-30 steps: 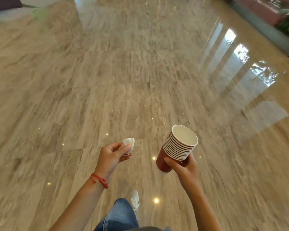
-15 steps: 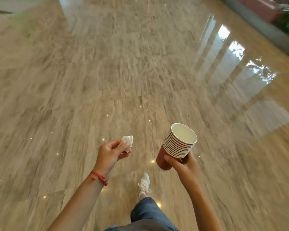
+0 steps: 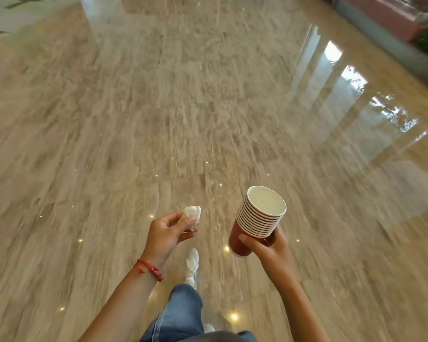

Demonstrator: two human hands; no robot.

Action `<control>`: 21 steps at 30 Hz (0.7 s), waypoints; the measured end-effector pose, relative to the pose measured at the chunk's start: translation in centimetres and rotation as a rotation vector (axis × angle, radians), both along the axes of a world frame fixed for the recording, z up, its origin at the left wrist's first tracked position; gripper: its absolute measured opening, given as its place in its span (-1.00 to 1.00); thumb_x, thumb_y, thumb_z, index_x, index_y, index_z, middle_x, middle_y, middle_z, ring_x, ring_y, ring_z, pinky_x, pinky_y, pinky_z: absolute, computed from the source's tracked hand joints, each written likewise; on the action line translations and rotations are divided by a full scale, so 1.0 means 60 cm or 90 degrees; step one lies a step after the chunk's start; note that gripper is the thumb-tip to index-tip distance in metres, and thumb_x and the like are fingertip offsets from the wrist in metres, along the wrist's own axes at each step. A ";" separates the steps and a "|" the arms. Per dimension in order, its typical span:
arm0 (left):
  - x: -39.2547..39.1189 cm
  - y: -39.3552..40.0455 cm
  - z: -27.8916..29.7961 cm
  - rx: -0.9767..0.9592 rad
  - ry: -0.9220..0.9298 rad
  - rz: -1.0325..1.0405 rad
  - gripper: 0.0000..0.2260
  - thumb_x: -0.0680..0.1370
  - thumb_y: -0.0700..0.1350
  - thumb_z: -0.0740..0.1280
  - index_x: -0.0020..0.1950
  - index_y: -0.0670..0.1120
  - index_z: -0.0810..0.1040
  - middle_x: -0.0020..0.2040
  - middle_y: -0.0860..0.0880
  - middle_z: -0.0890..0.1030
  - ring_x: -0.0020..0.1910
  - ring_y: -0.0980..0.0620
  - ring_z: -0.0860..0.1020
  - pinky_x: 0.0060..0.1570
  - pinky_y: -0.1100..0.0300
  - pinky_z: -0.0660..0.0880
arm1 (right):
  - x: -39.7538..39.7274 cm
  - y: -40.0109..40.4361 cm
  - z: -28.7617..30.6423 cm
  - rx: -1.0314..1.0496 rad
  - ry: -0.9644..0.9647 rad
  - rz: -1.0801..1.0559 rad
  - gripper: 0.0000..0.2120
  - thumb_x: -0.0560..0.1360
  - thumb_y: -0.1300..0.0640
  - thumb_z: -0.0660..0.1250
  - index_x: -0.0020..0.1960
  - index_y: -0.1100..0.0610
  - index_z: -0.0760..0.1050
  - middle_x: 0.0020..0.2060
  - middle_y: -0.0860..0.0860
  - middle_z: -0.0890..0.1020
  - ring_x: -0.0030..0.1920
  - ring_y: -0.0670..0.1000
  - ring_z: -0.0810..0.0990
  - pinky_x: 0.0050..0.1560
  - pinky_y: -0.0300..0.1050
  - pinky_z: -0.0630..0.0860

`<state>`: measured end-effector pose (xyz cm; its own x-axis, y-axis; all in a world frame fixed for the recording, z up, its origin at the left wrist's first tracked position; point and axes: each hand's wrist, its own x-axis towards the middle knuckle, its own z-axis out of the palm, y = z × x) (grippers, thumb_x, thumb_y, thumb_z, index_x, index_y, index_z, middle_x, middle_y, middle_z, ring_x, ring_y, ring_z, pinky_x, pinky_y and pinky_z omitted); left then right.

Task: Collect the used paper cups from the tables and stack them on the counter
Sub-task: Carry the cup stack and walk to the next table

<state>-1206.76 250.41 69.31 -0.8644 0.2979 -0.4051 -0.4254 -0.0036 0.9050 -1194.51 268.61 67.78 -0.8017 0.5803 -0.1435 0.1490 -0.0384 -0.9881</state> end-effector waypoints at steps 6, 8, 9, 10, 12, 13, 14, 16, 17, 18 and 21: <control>-0.213 0.115 -0.016 0.003 -0.007 -0.038 -0.93 0.43 -0.21 0.41 -0.11 -0.17 0.64 -0.28 -0.08 0.69 -0.28 0.03 0.65 -0.26 0.26 0.58 | -0.197 0.100 -0.021 -0.005 0.013 -0.053 -0.56 0.29 0.41 0.50 0.07 0.08 0.50 -0.10 -0.02 0.68 -0.07 -0.10 0.66 -0.10 -0.26 0.57; -0.286 0.153 -0.013 -0.007 -0.007 -0.053 -0.94 0.43 -0.23 0.41 -0.13 -0.17 0.64 -0.30 -0.07 0.68 -0.30 0.03 0.63 -0.29 0.27 0.57 | -0.266 0.133 -0.019 -0.006 0.011 -0.068 -0.57 0.29 0.41 0.50 0.05 0.07 0.50 -0.11 -0.02 0.68 -0.08 -0.10 0.66 -0.10 -0.25 0.57; -0.321 0.170 -0.010 -0.007 -0.006 -0.062 -0.94 0.43 -0.23 0.40 -0.12 -0.16 0.64 -0.29 -0.08 0.68 -0.31 0.04 0.63 -0.30 0.28 0.56 | -0.297 0.149 -0.016 -0.006 0.010 -0.075 -0.58 0.30 0.41 0.50 0.04 0.06 0.51 -0.13 -0.04 0.69 -0.09 -0.11 0.66 -0.11 -0.26 0.57; -0.355 0.187 -0.007 -0.005 -0.002 -0.073 -0.93 0.43 -0.23 0.40 -0.11 -0.16 0.64 -0.27 -0.10 0.68 -0.31 0.04 0.63 -0.30 0.28 0.56 | -0.327 0.165 -0.012 -0.003 0.011 -0.082 -0.58 0.30 0.40 0.50 0.03 0.05 0.51 -0.14 -0.06 0.69 -0.11 -0.11 0.66 -0.13 -0.27 0.56; -0.420 0.222 0.000 -0.009 0.005 -0.099 -0.91 0.43 -0.23 0.41 -0.08 -0.16 0.64 -0.25 -0.11 0.68 -0.30 0.05 0.64 -0.30 0.28 0.57 | -0.383 0.197 -0.005 0.006 0.013 -0.092 -0.58 0.29 0.40 0.50 0.02 0.05 0.50 -0.15 -0.07 0.69 -0.12 -0.12 0.66 -0.15 -0.29 0.56; -0.449 0.239 0.003 -0.013 0.004 -0.110 -0.90 0.43 -0.23 0.41 -0.07 -0.17 0.64 -0.25 -0.11 0.68 -0.30 0.06 0.64 -0.29 0.28 0.57 | -0.408 0.212 -0.002 0.007 0.013 -0.098 -0.58 0.29 0.40 0.51 0.02 0.05 0.50 -0.16 -0.07 0.69 -0.12 -0.13 0.66 -0.15 -0.29 0.56; -0.475 0.257 0.004 -0.015 0.003 -0.122 -0.89 0.43 -0.23 0.41 -0.07 -0.17 0.64 -0.25 -0.10 0.68 -0.30 0.06 0.64 -0.29 0.28 0.57 | -0.431 0.228 0.002 0.007 0.013 -0.106 -0.58 0.28 0.40 0.51 0.02 0.06 0.50 -0.17 -0.07 0.69 -0.12 -0.13 0.66 -0.15 -0.30 0.56; -0.523 0.296 0.003 -0.016 -0.003 -0.144 -0.89 0.43 -0.23 0.41 -0.06 -0.18 0.64 -0.25 -0.09 0.69 -0.29 0.06 0.64 -0.28 0.28 0.57 | -0.470 0.261 0.003 0.011 0.011 -0.126 -0.58 0.28 0.41 0.50 0.01 0.06 0.50 -0.17 -0.08 0.69 -0.13 -0.14 0.66 -0.16 -0.31 0.55; -0.545 0.317 0.001 -0.016 -0.008 -0.151 -0.88 0.43 -0.23 0.41 -0.06 -0.18 0.64 -0.25 -0.10 0.69 -0.29 0.06 0.64 -0.28 0.27 0.57 | -0.488 0.279 0.002 0.012 0.009 -0.134 -0.58 0.28 0.41 0.50 0.01 0.06 0.50 -0.16 -0.08 0.69 -0.13 -0.15 0.66 -0.17 -0.32 0.55; -0.566 0.338 -0.001 -0.015 -0.014 -0.154 -0.88 0.42 -0.23 0.41 -0.06 -0.18 0.64 -0.24 -0.10 0.69 -0.29 0.05 0.64 -0.28 0.27 0.57 | -0.507 0.298 0.001 0.008 0.006 -0.143 -0.58 0.28 0.41 0.51 0.01 0.06 0.50 -0.16 -0.07 0.69 -0.13 -0.15 0.66 -0.17 -0.32 0.55; -0.630 0.412 -0.007 -0.017 -0.017 -0.167 -0.88 0.43 -0.23 0.41 -0.06 -0.19 0.63 -0.24 -0.11 0.68 -0.30 0.06 0.64 -0.29 0.27 0.58 | -0.564 0.363 -0.007 0.007 0.002 -0.165 -0.58 0.27 0.38 0.52 0.02 0.07 0.50 -0.13 -0.03 0.67 -0.12 -0.14 0.66 -0.18 -0.32 0.54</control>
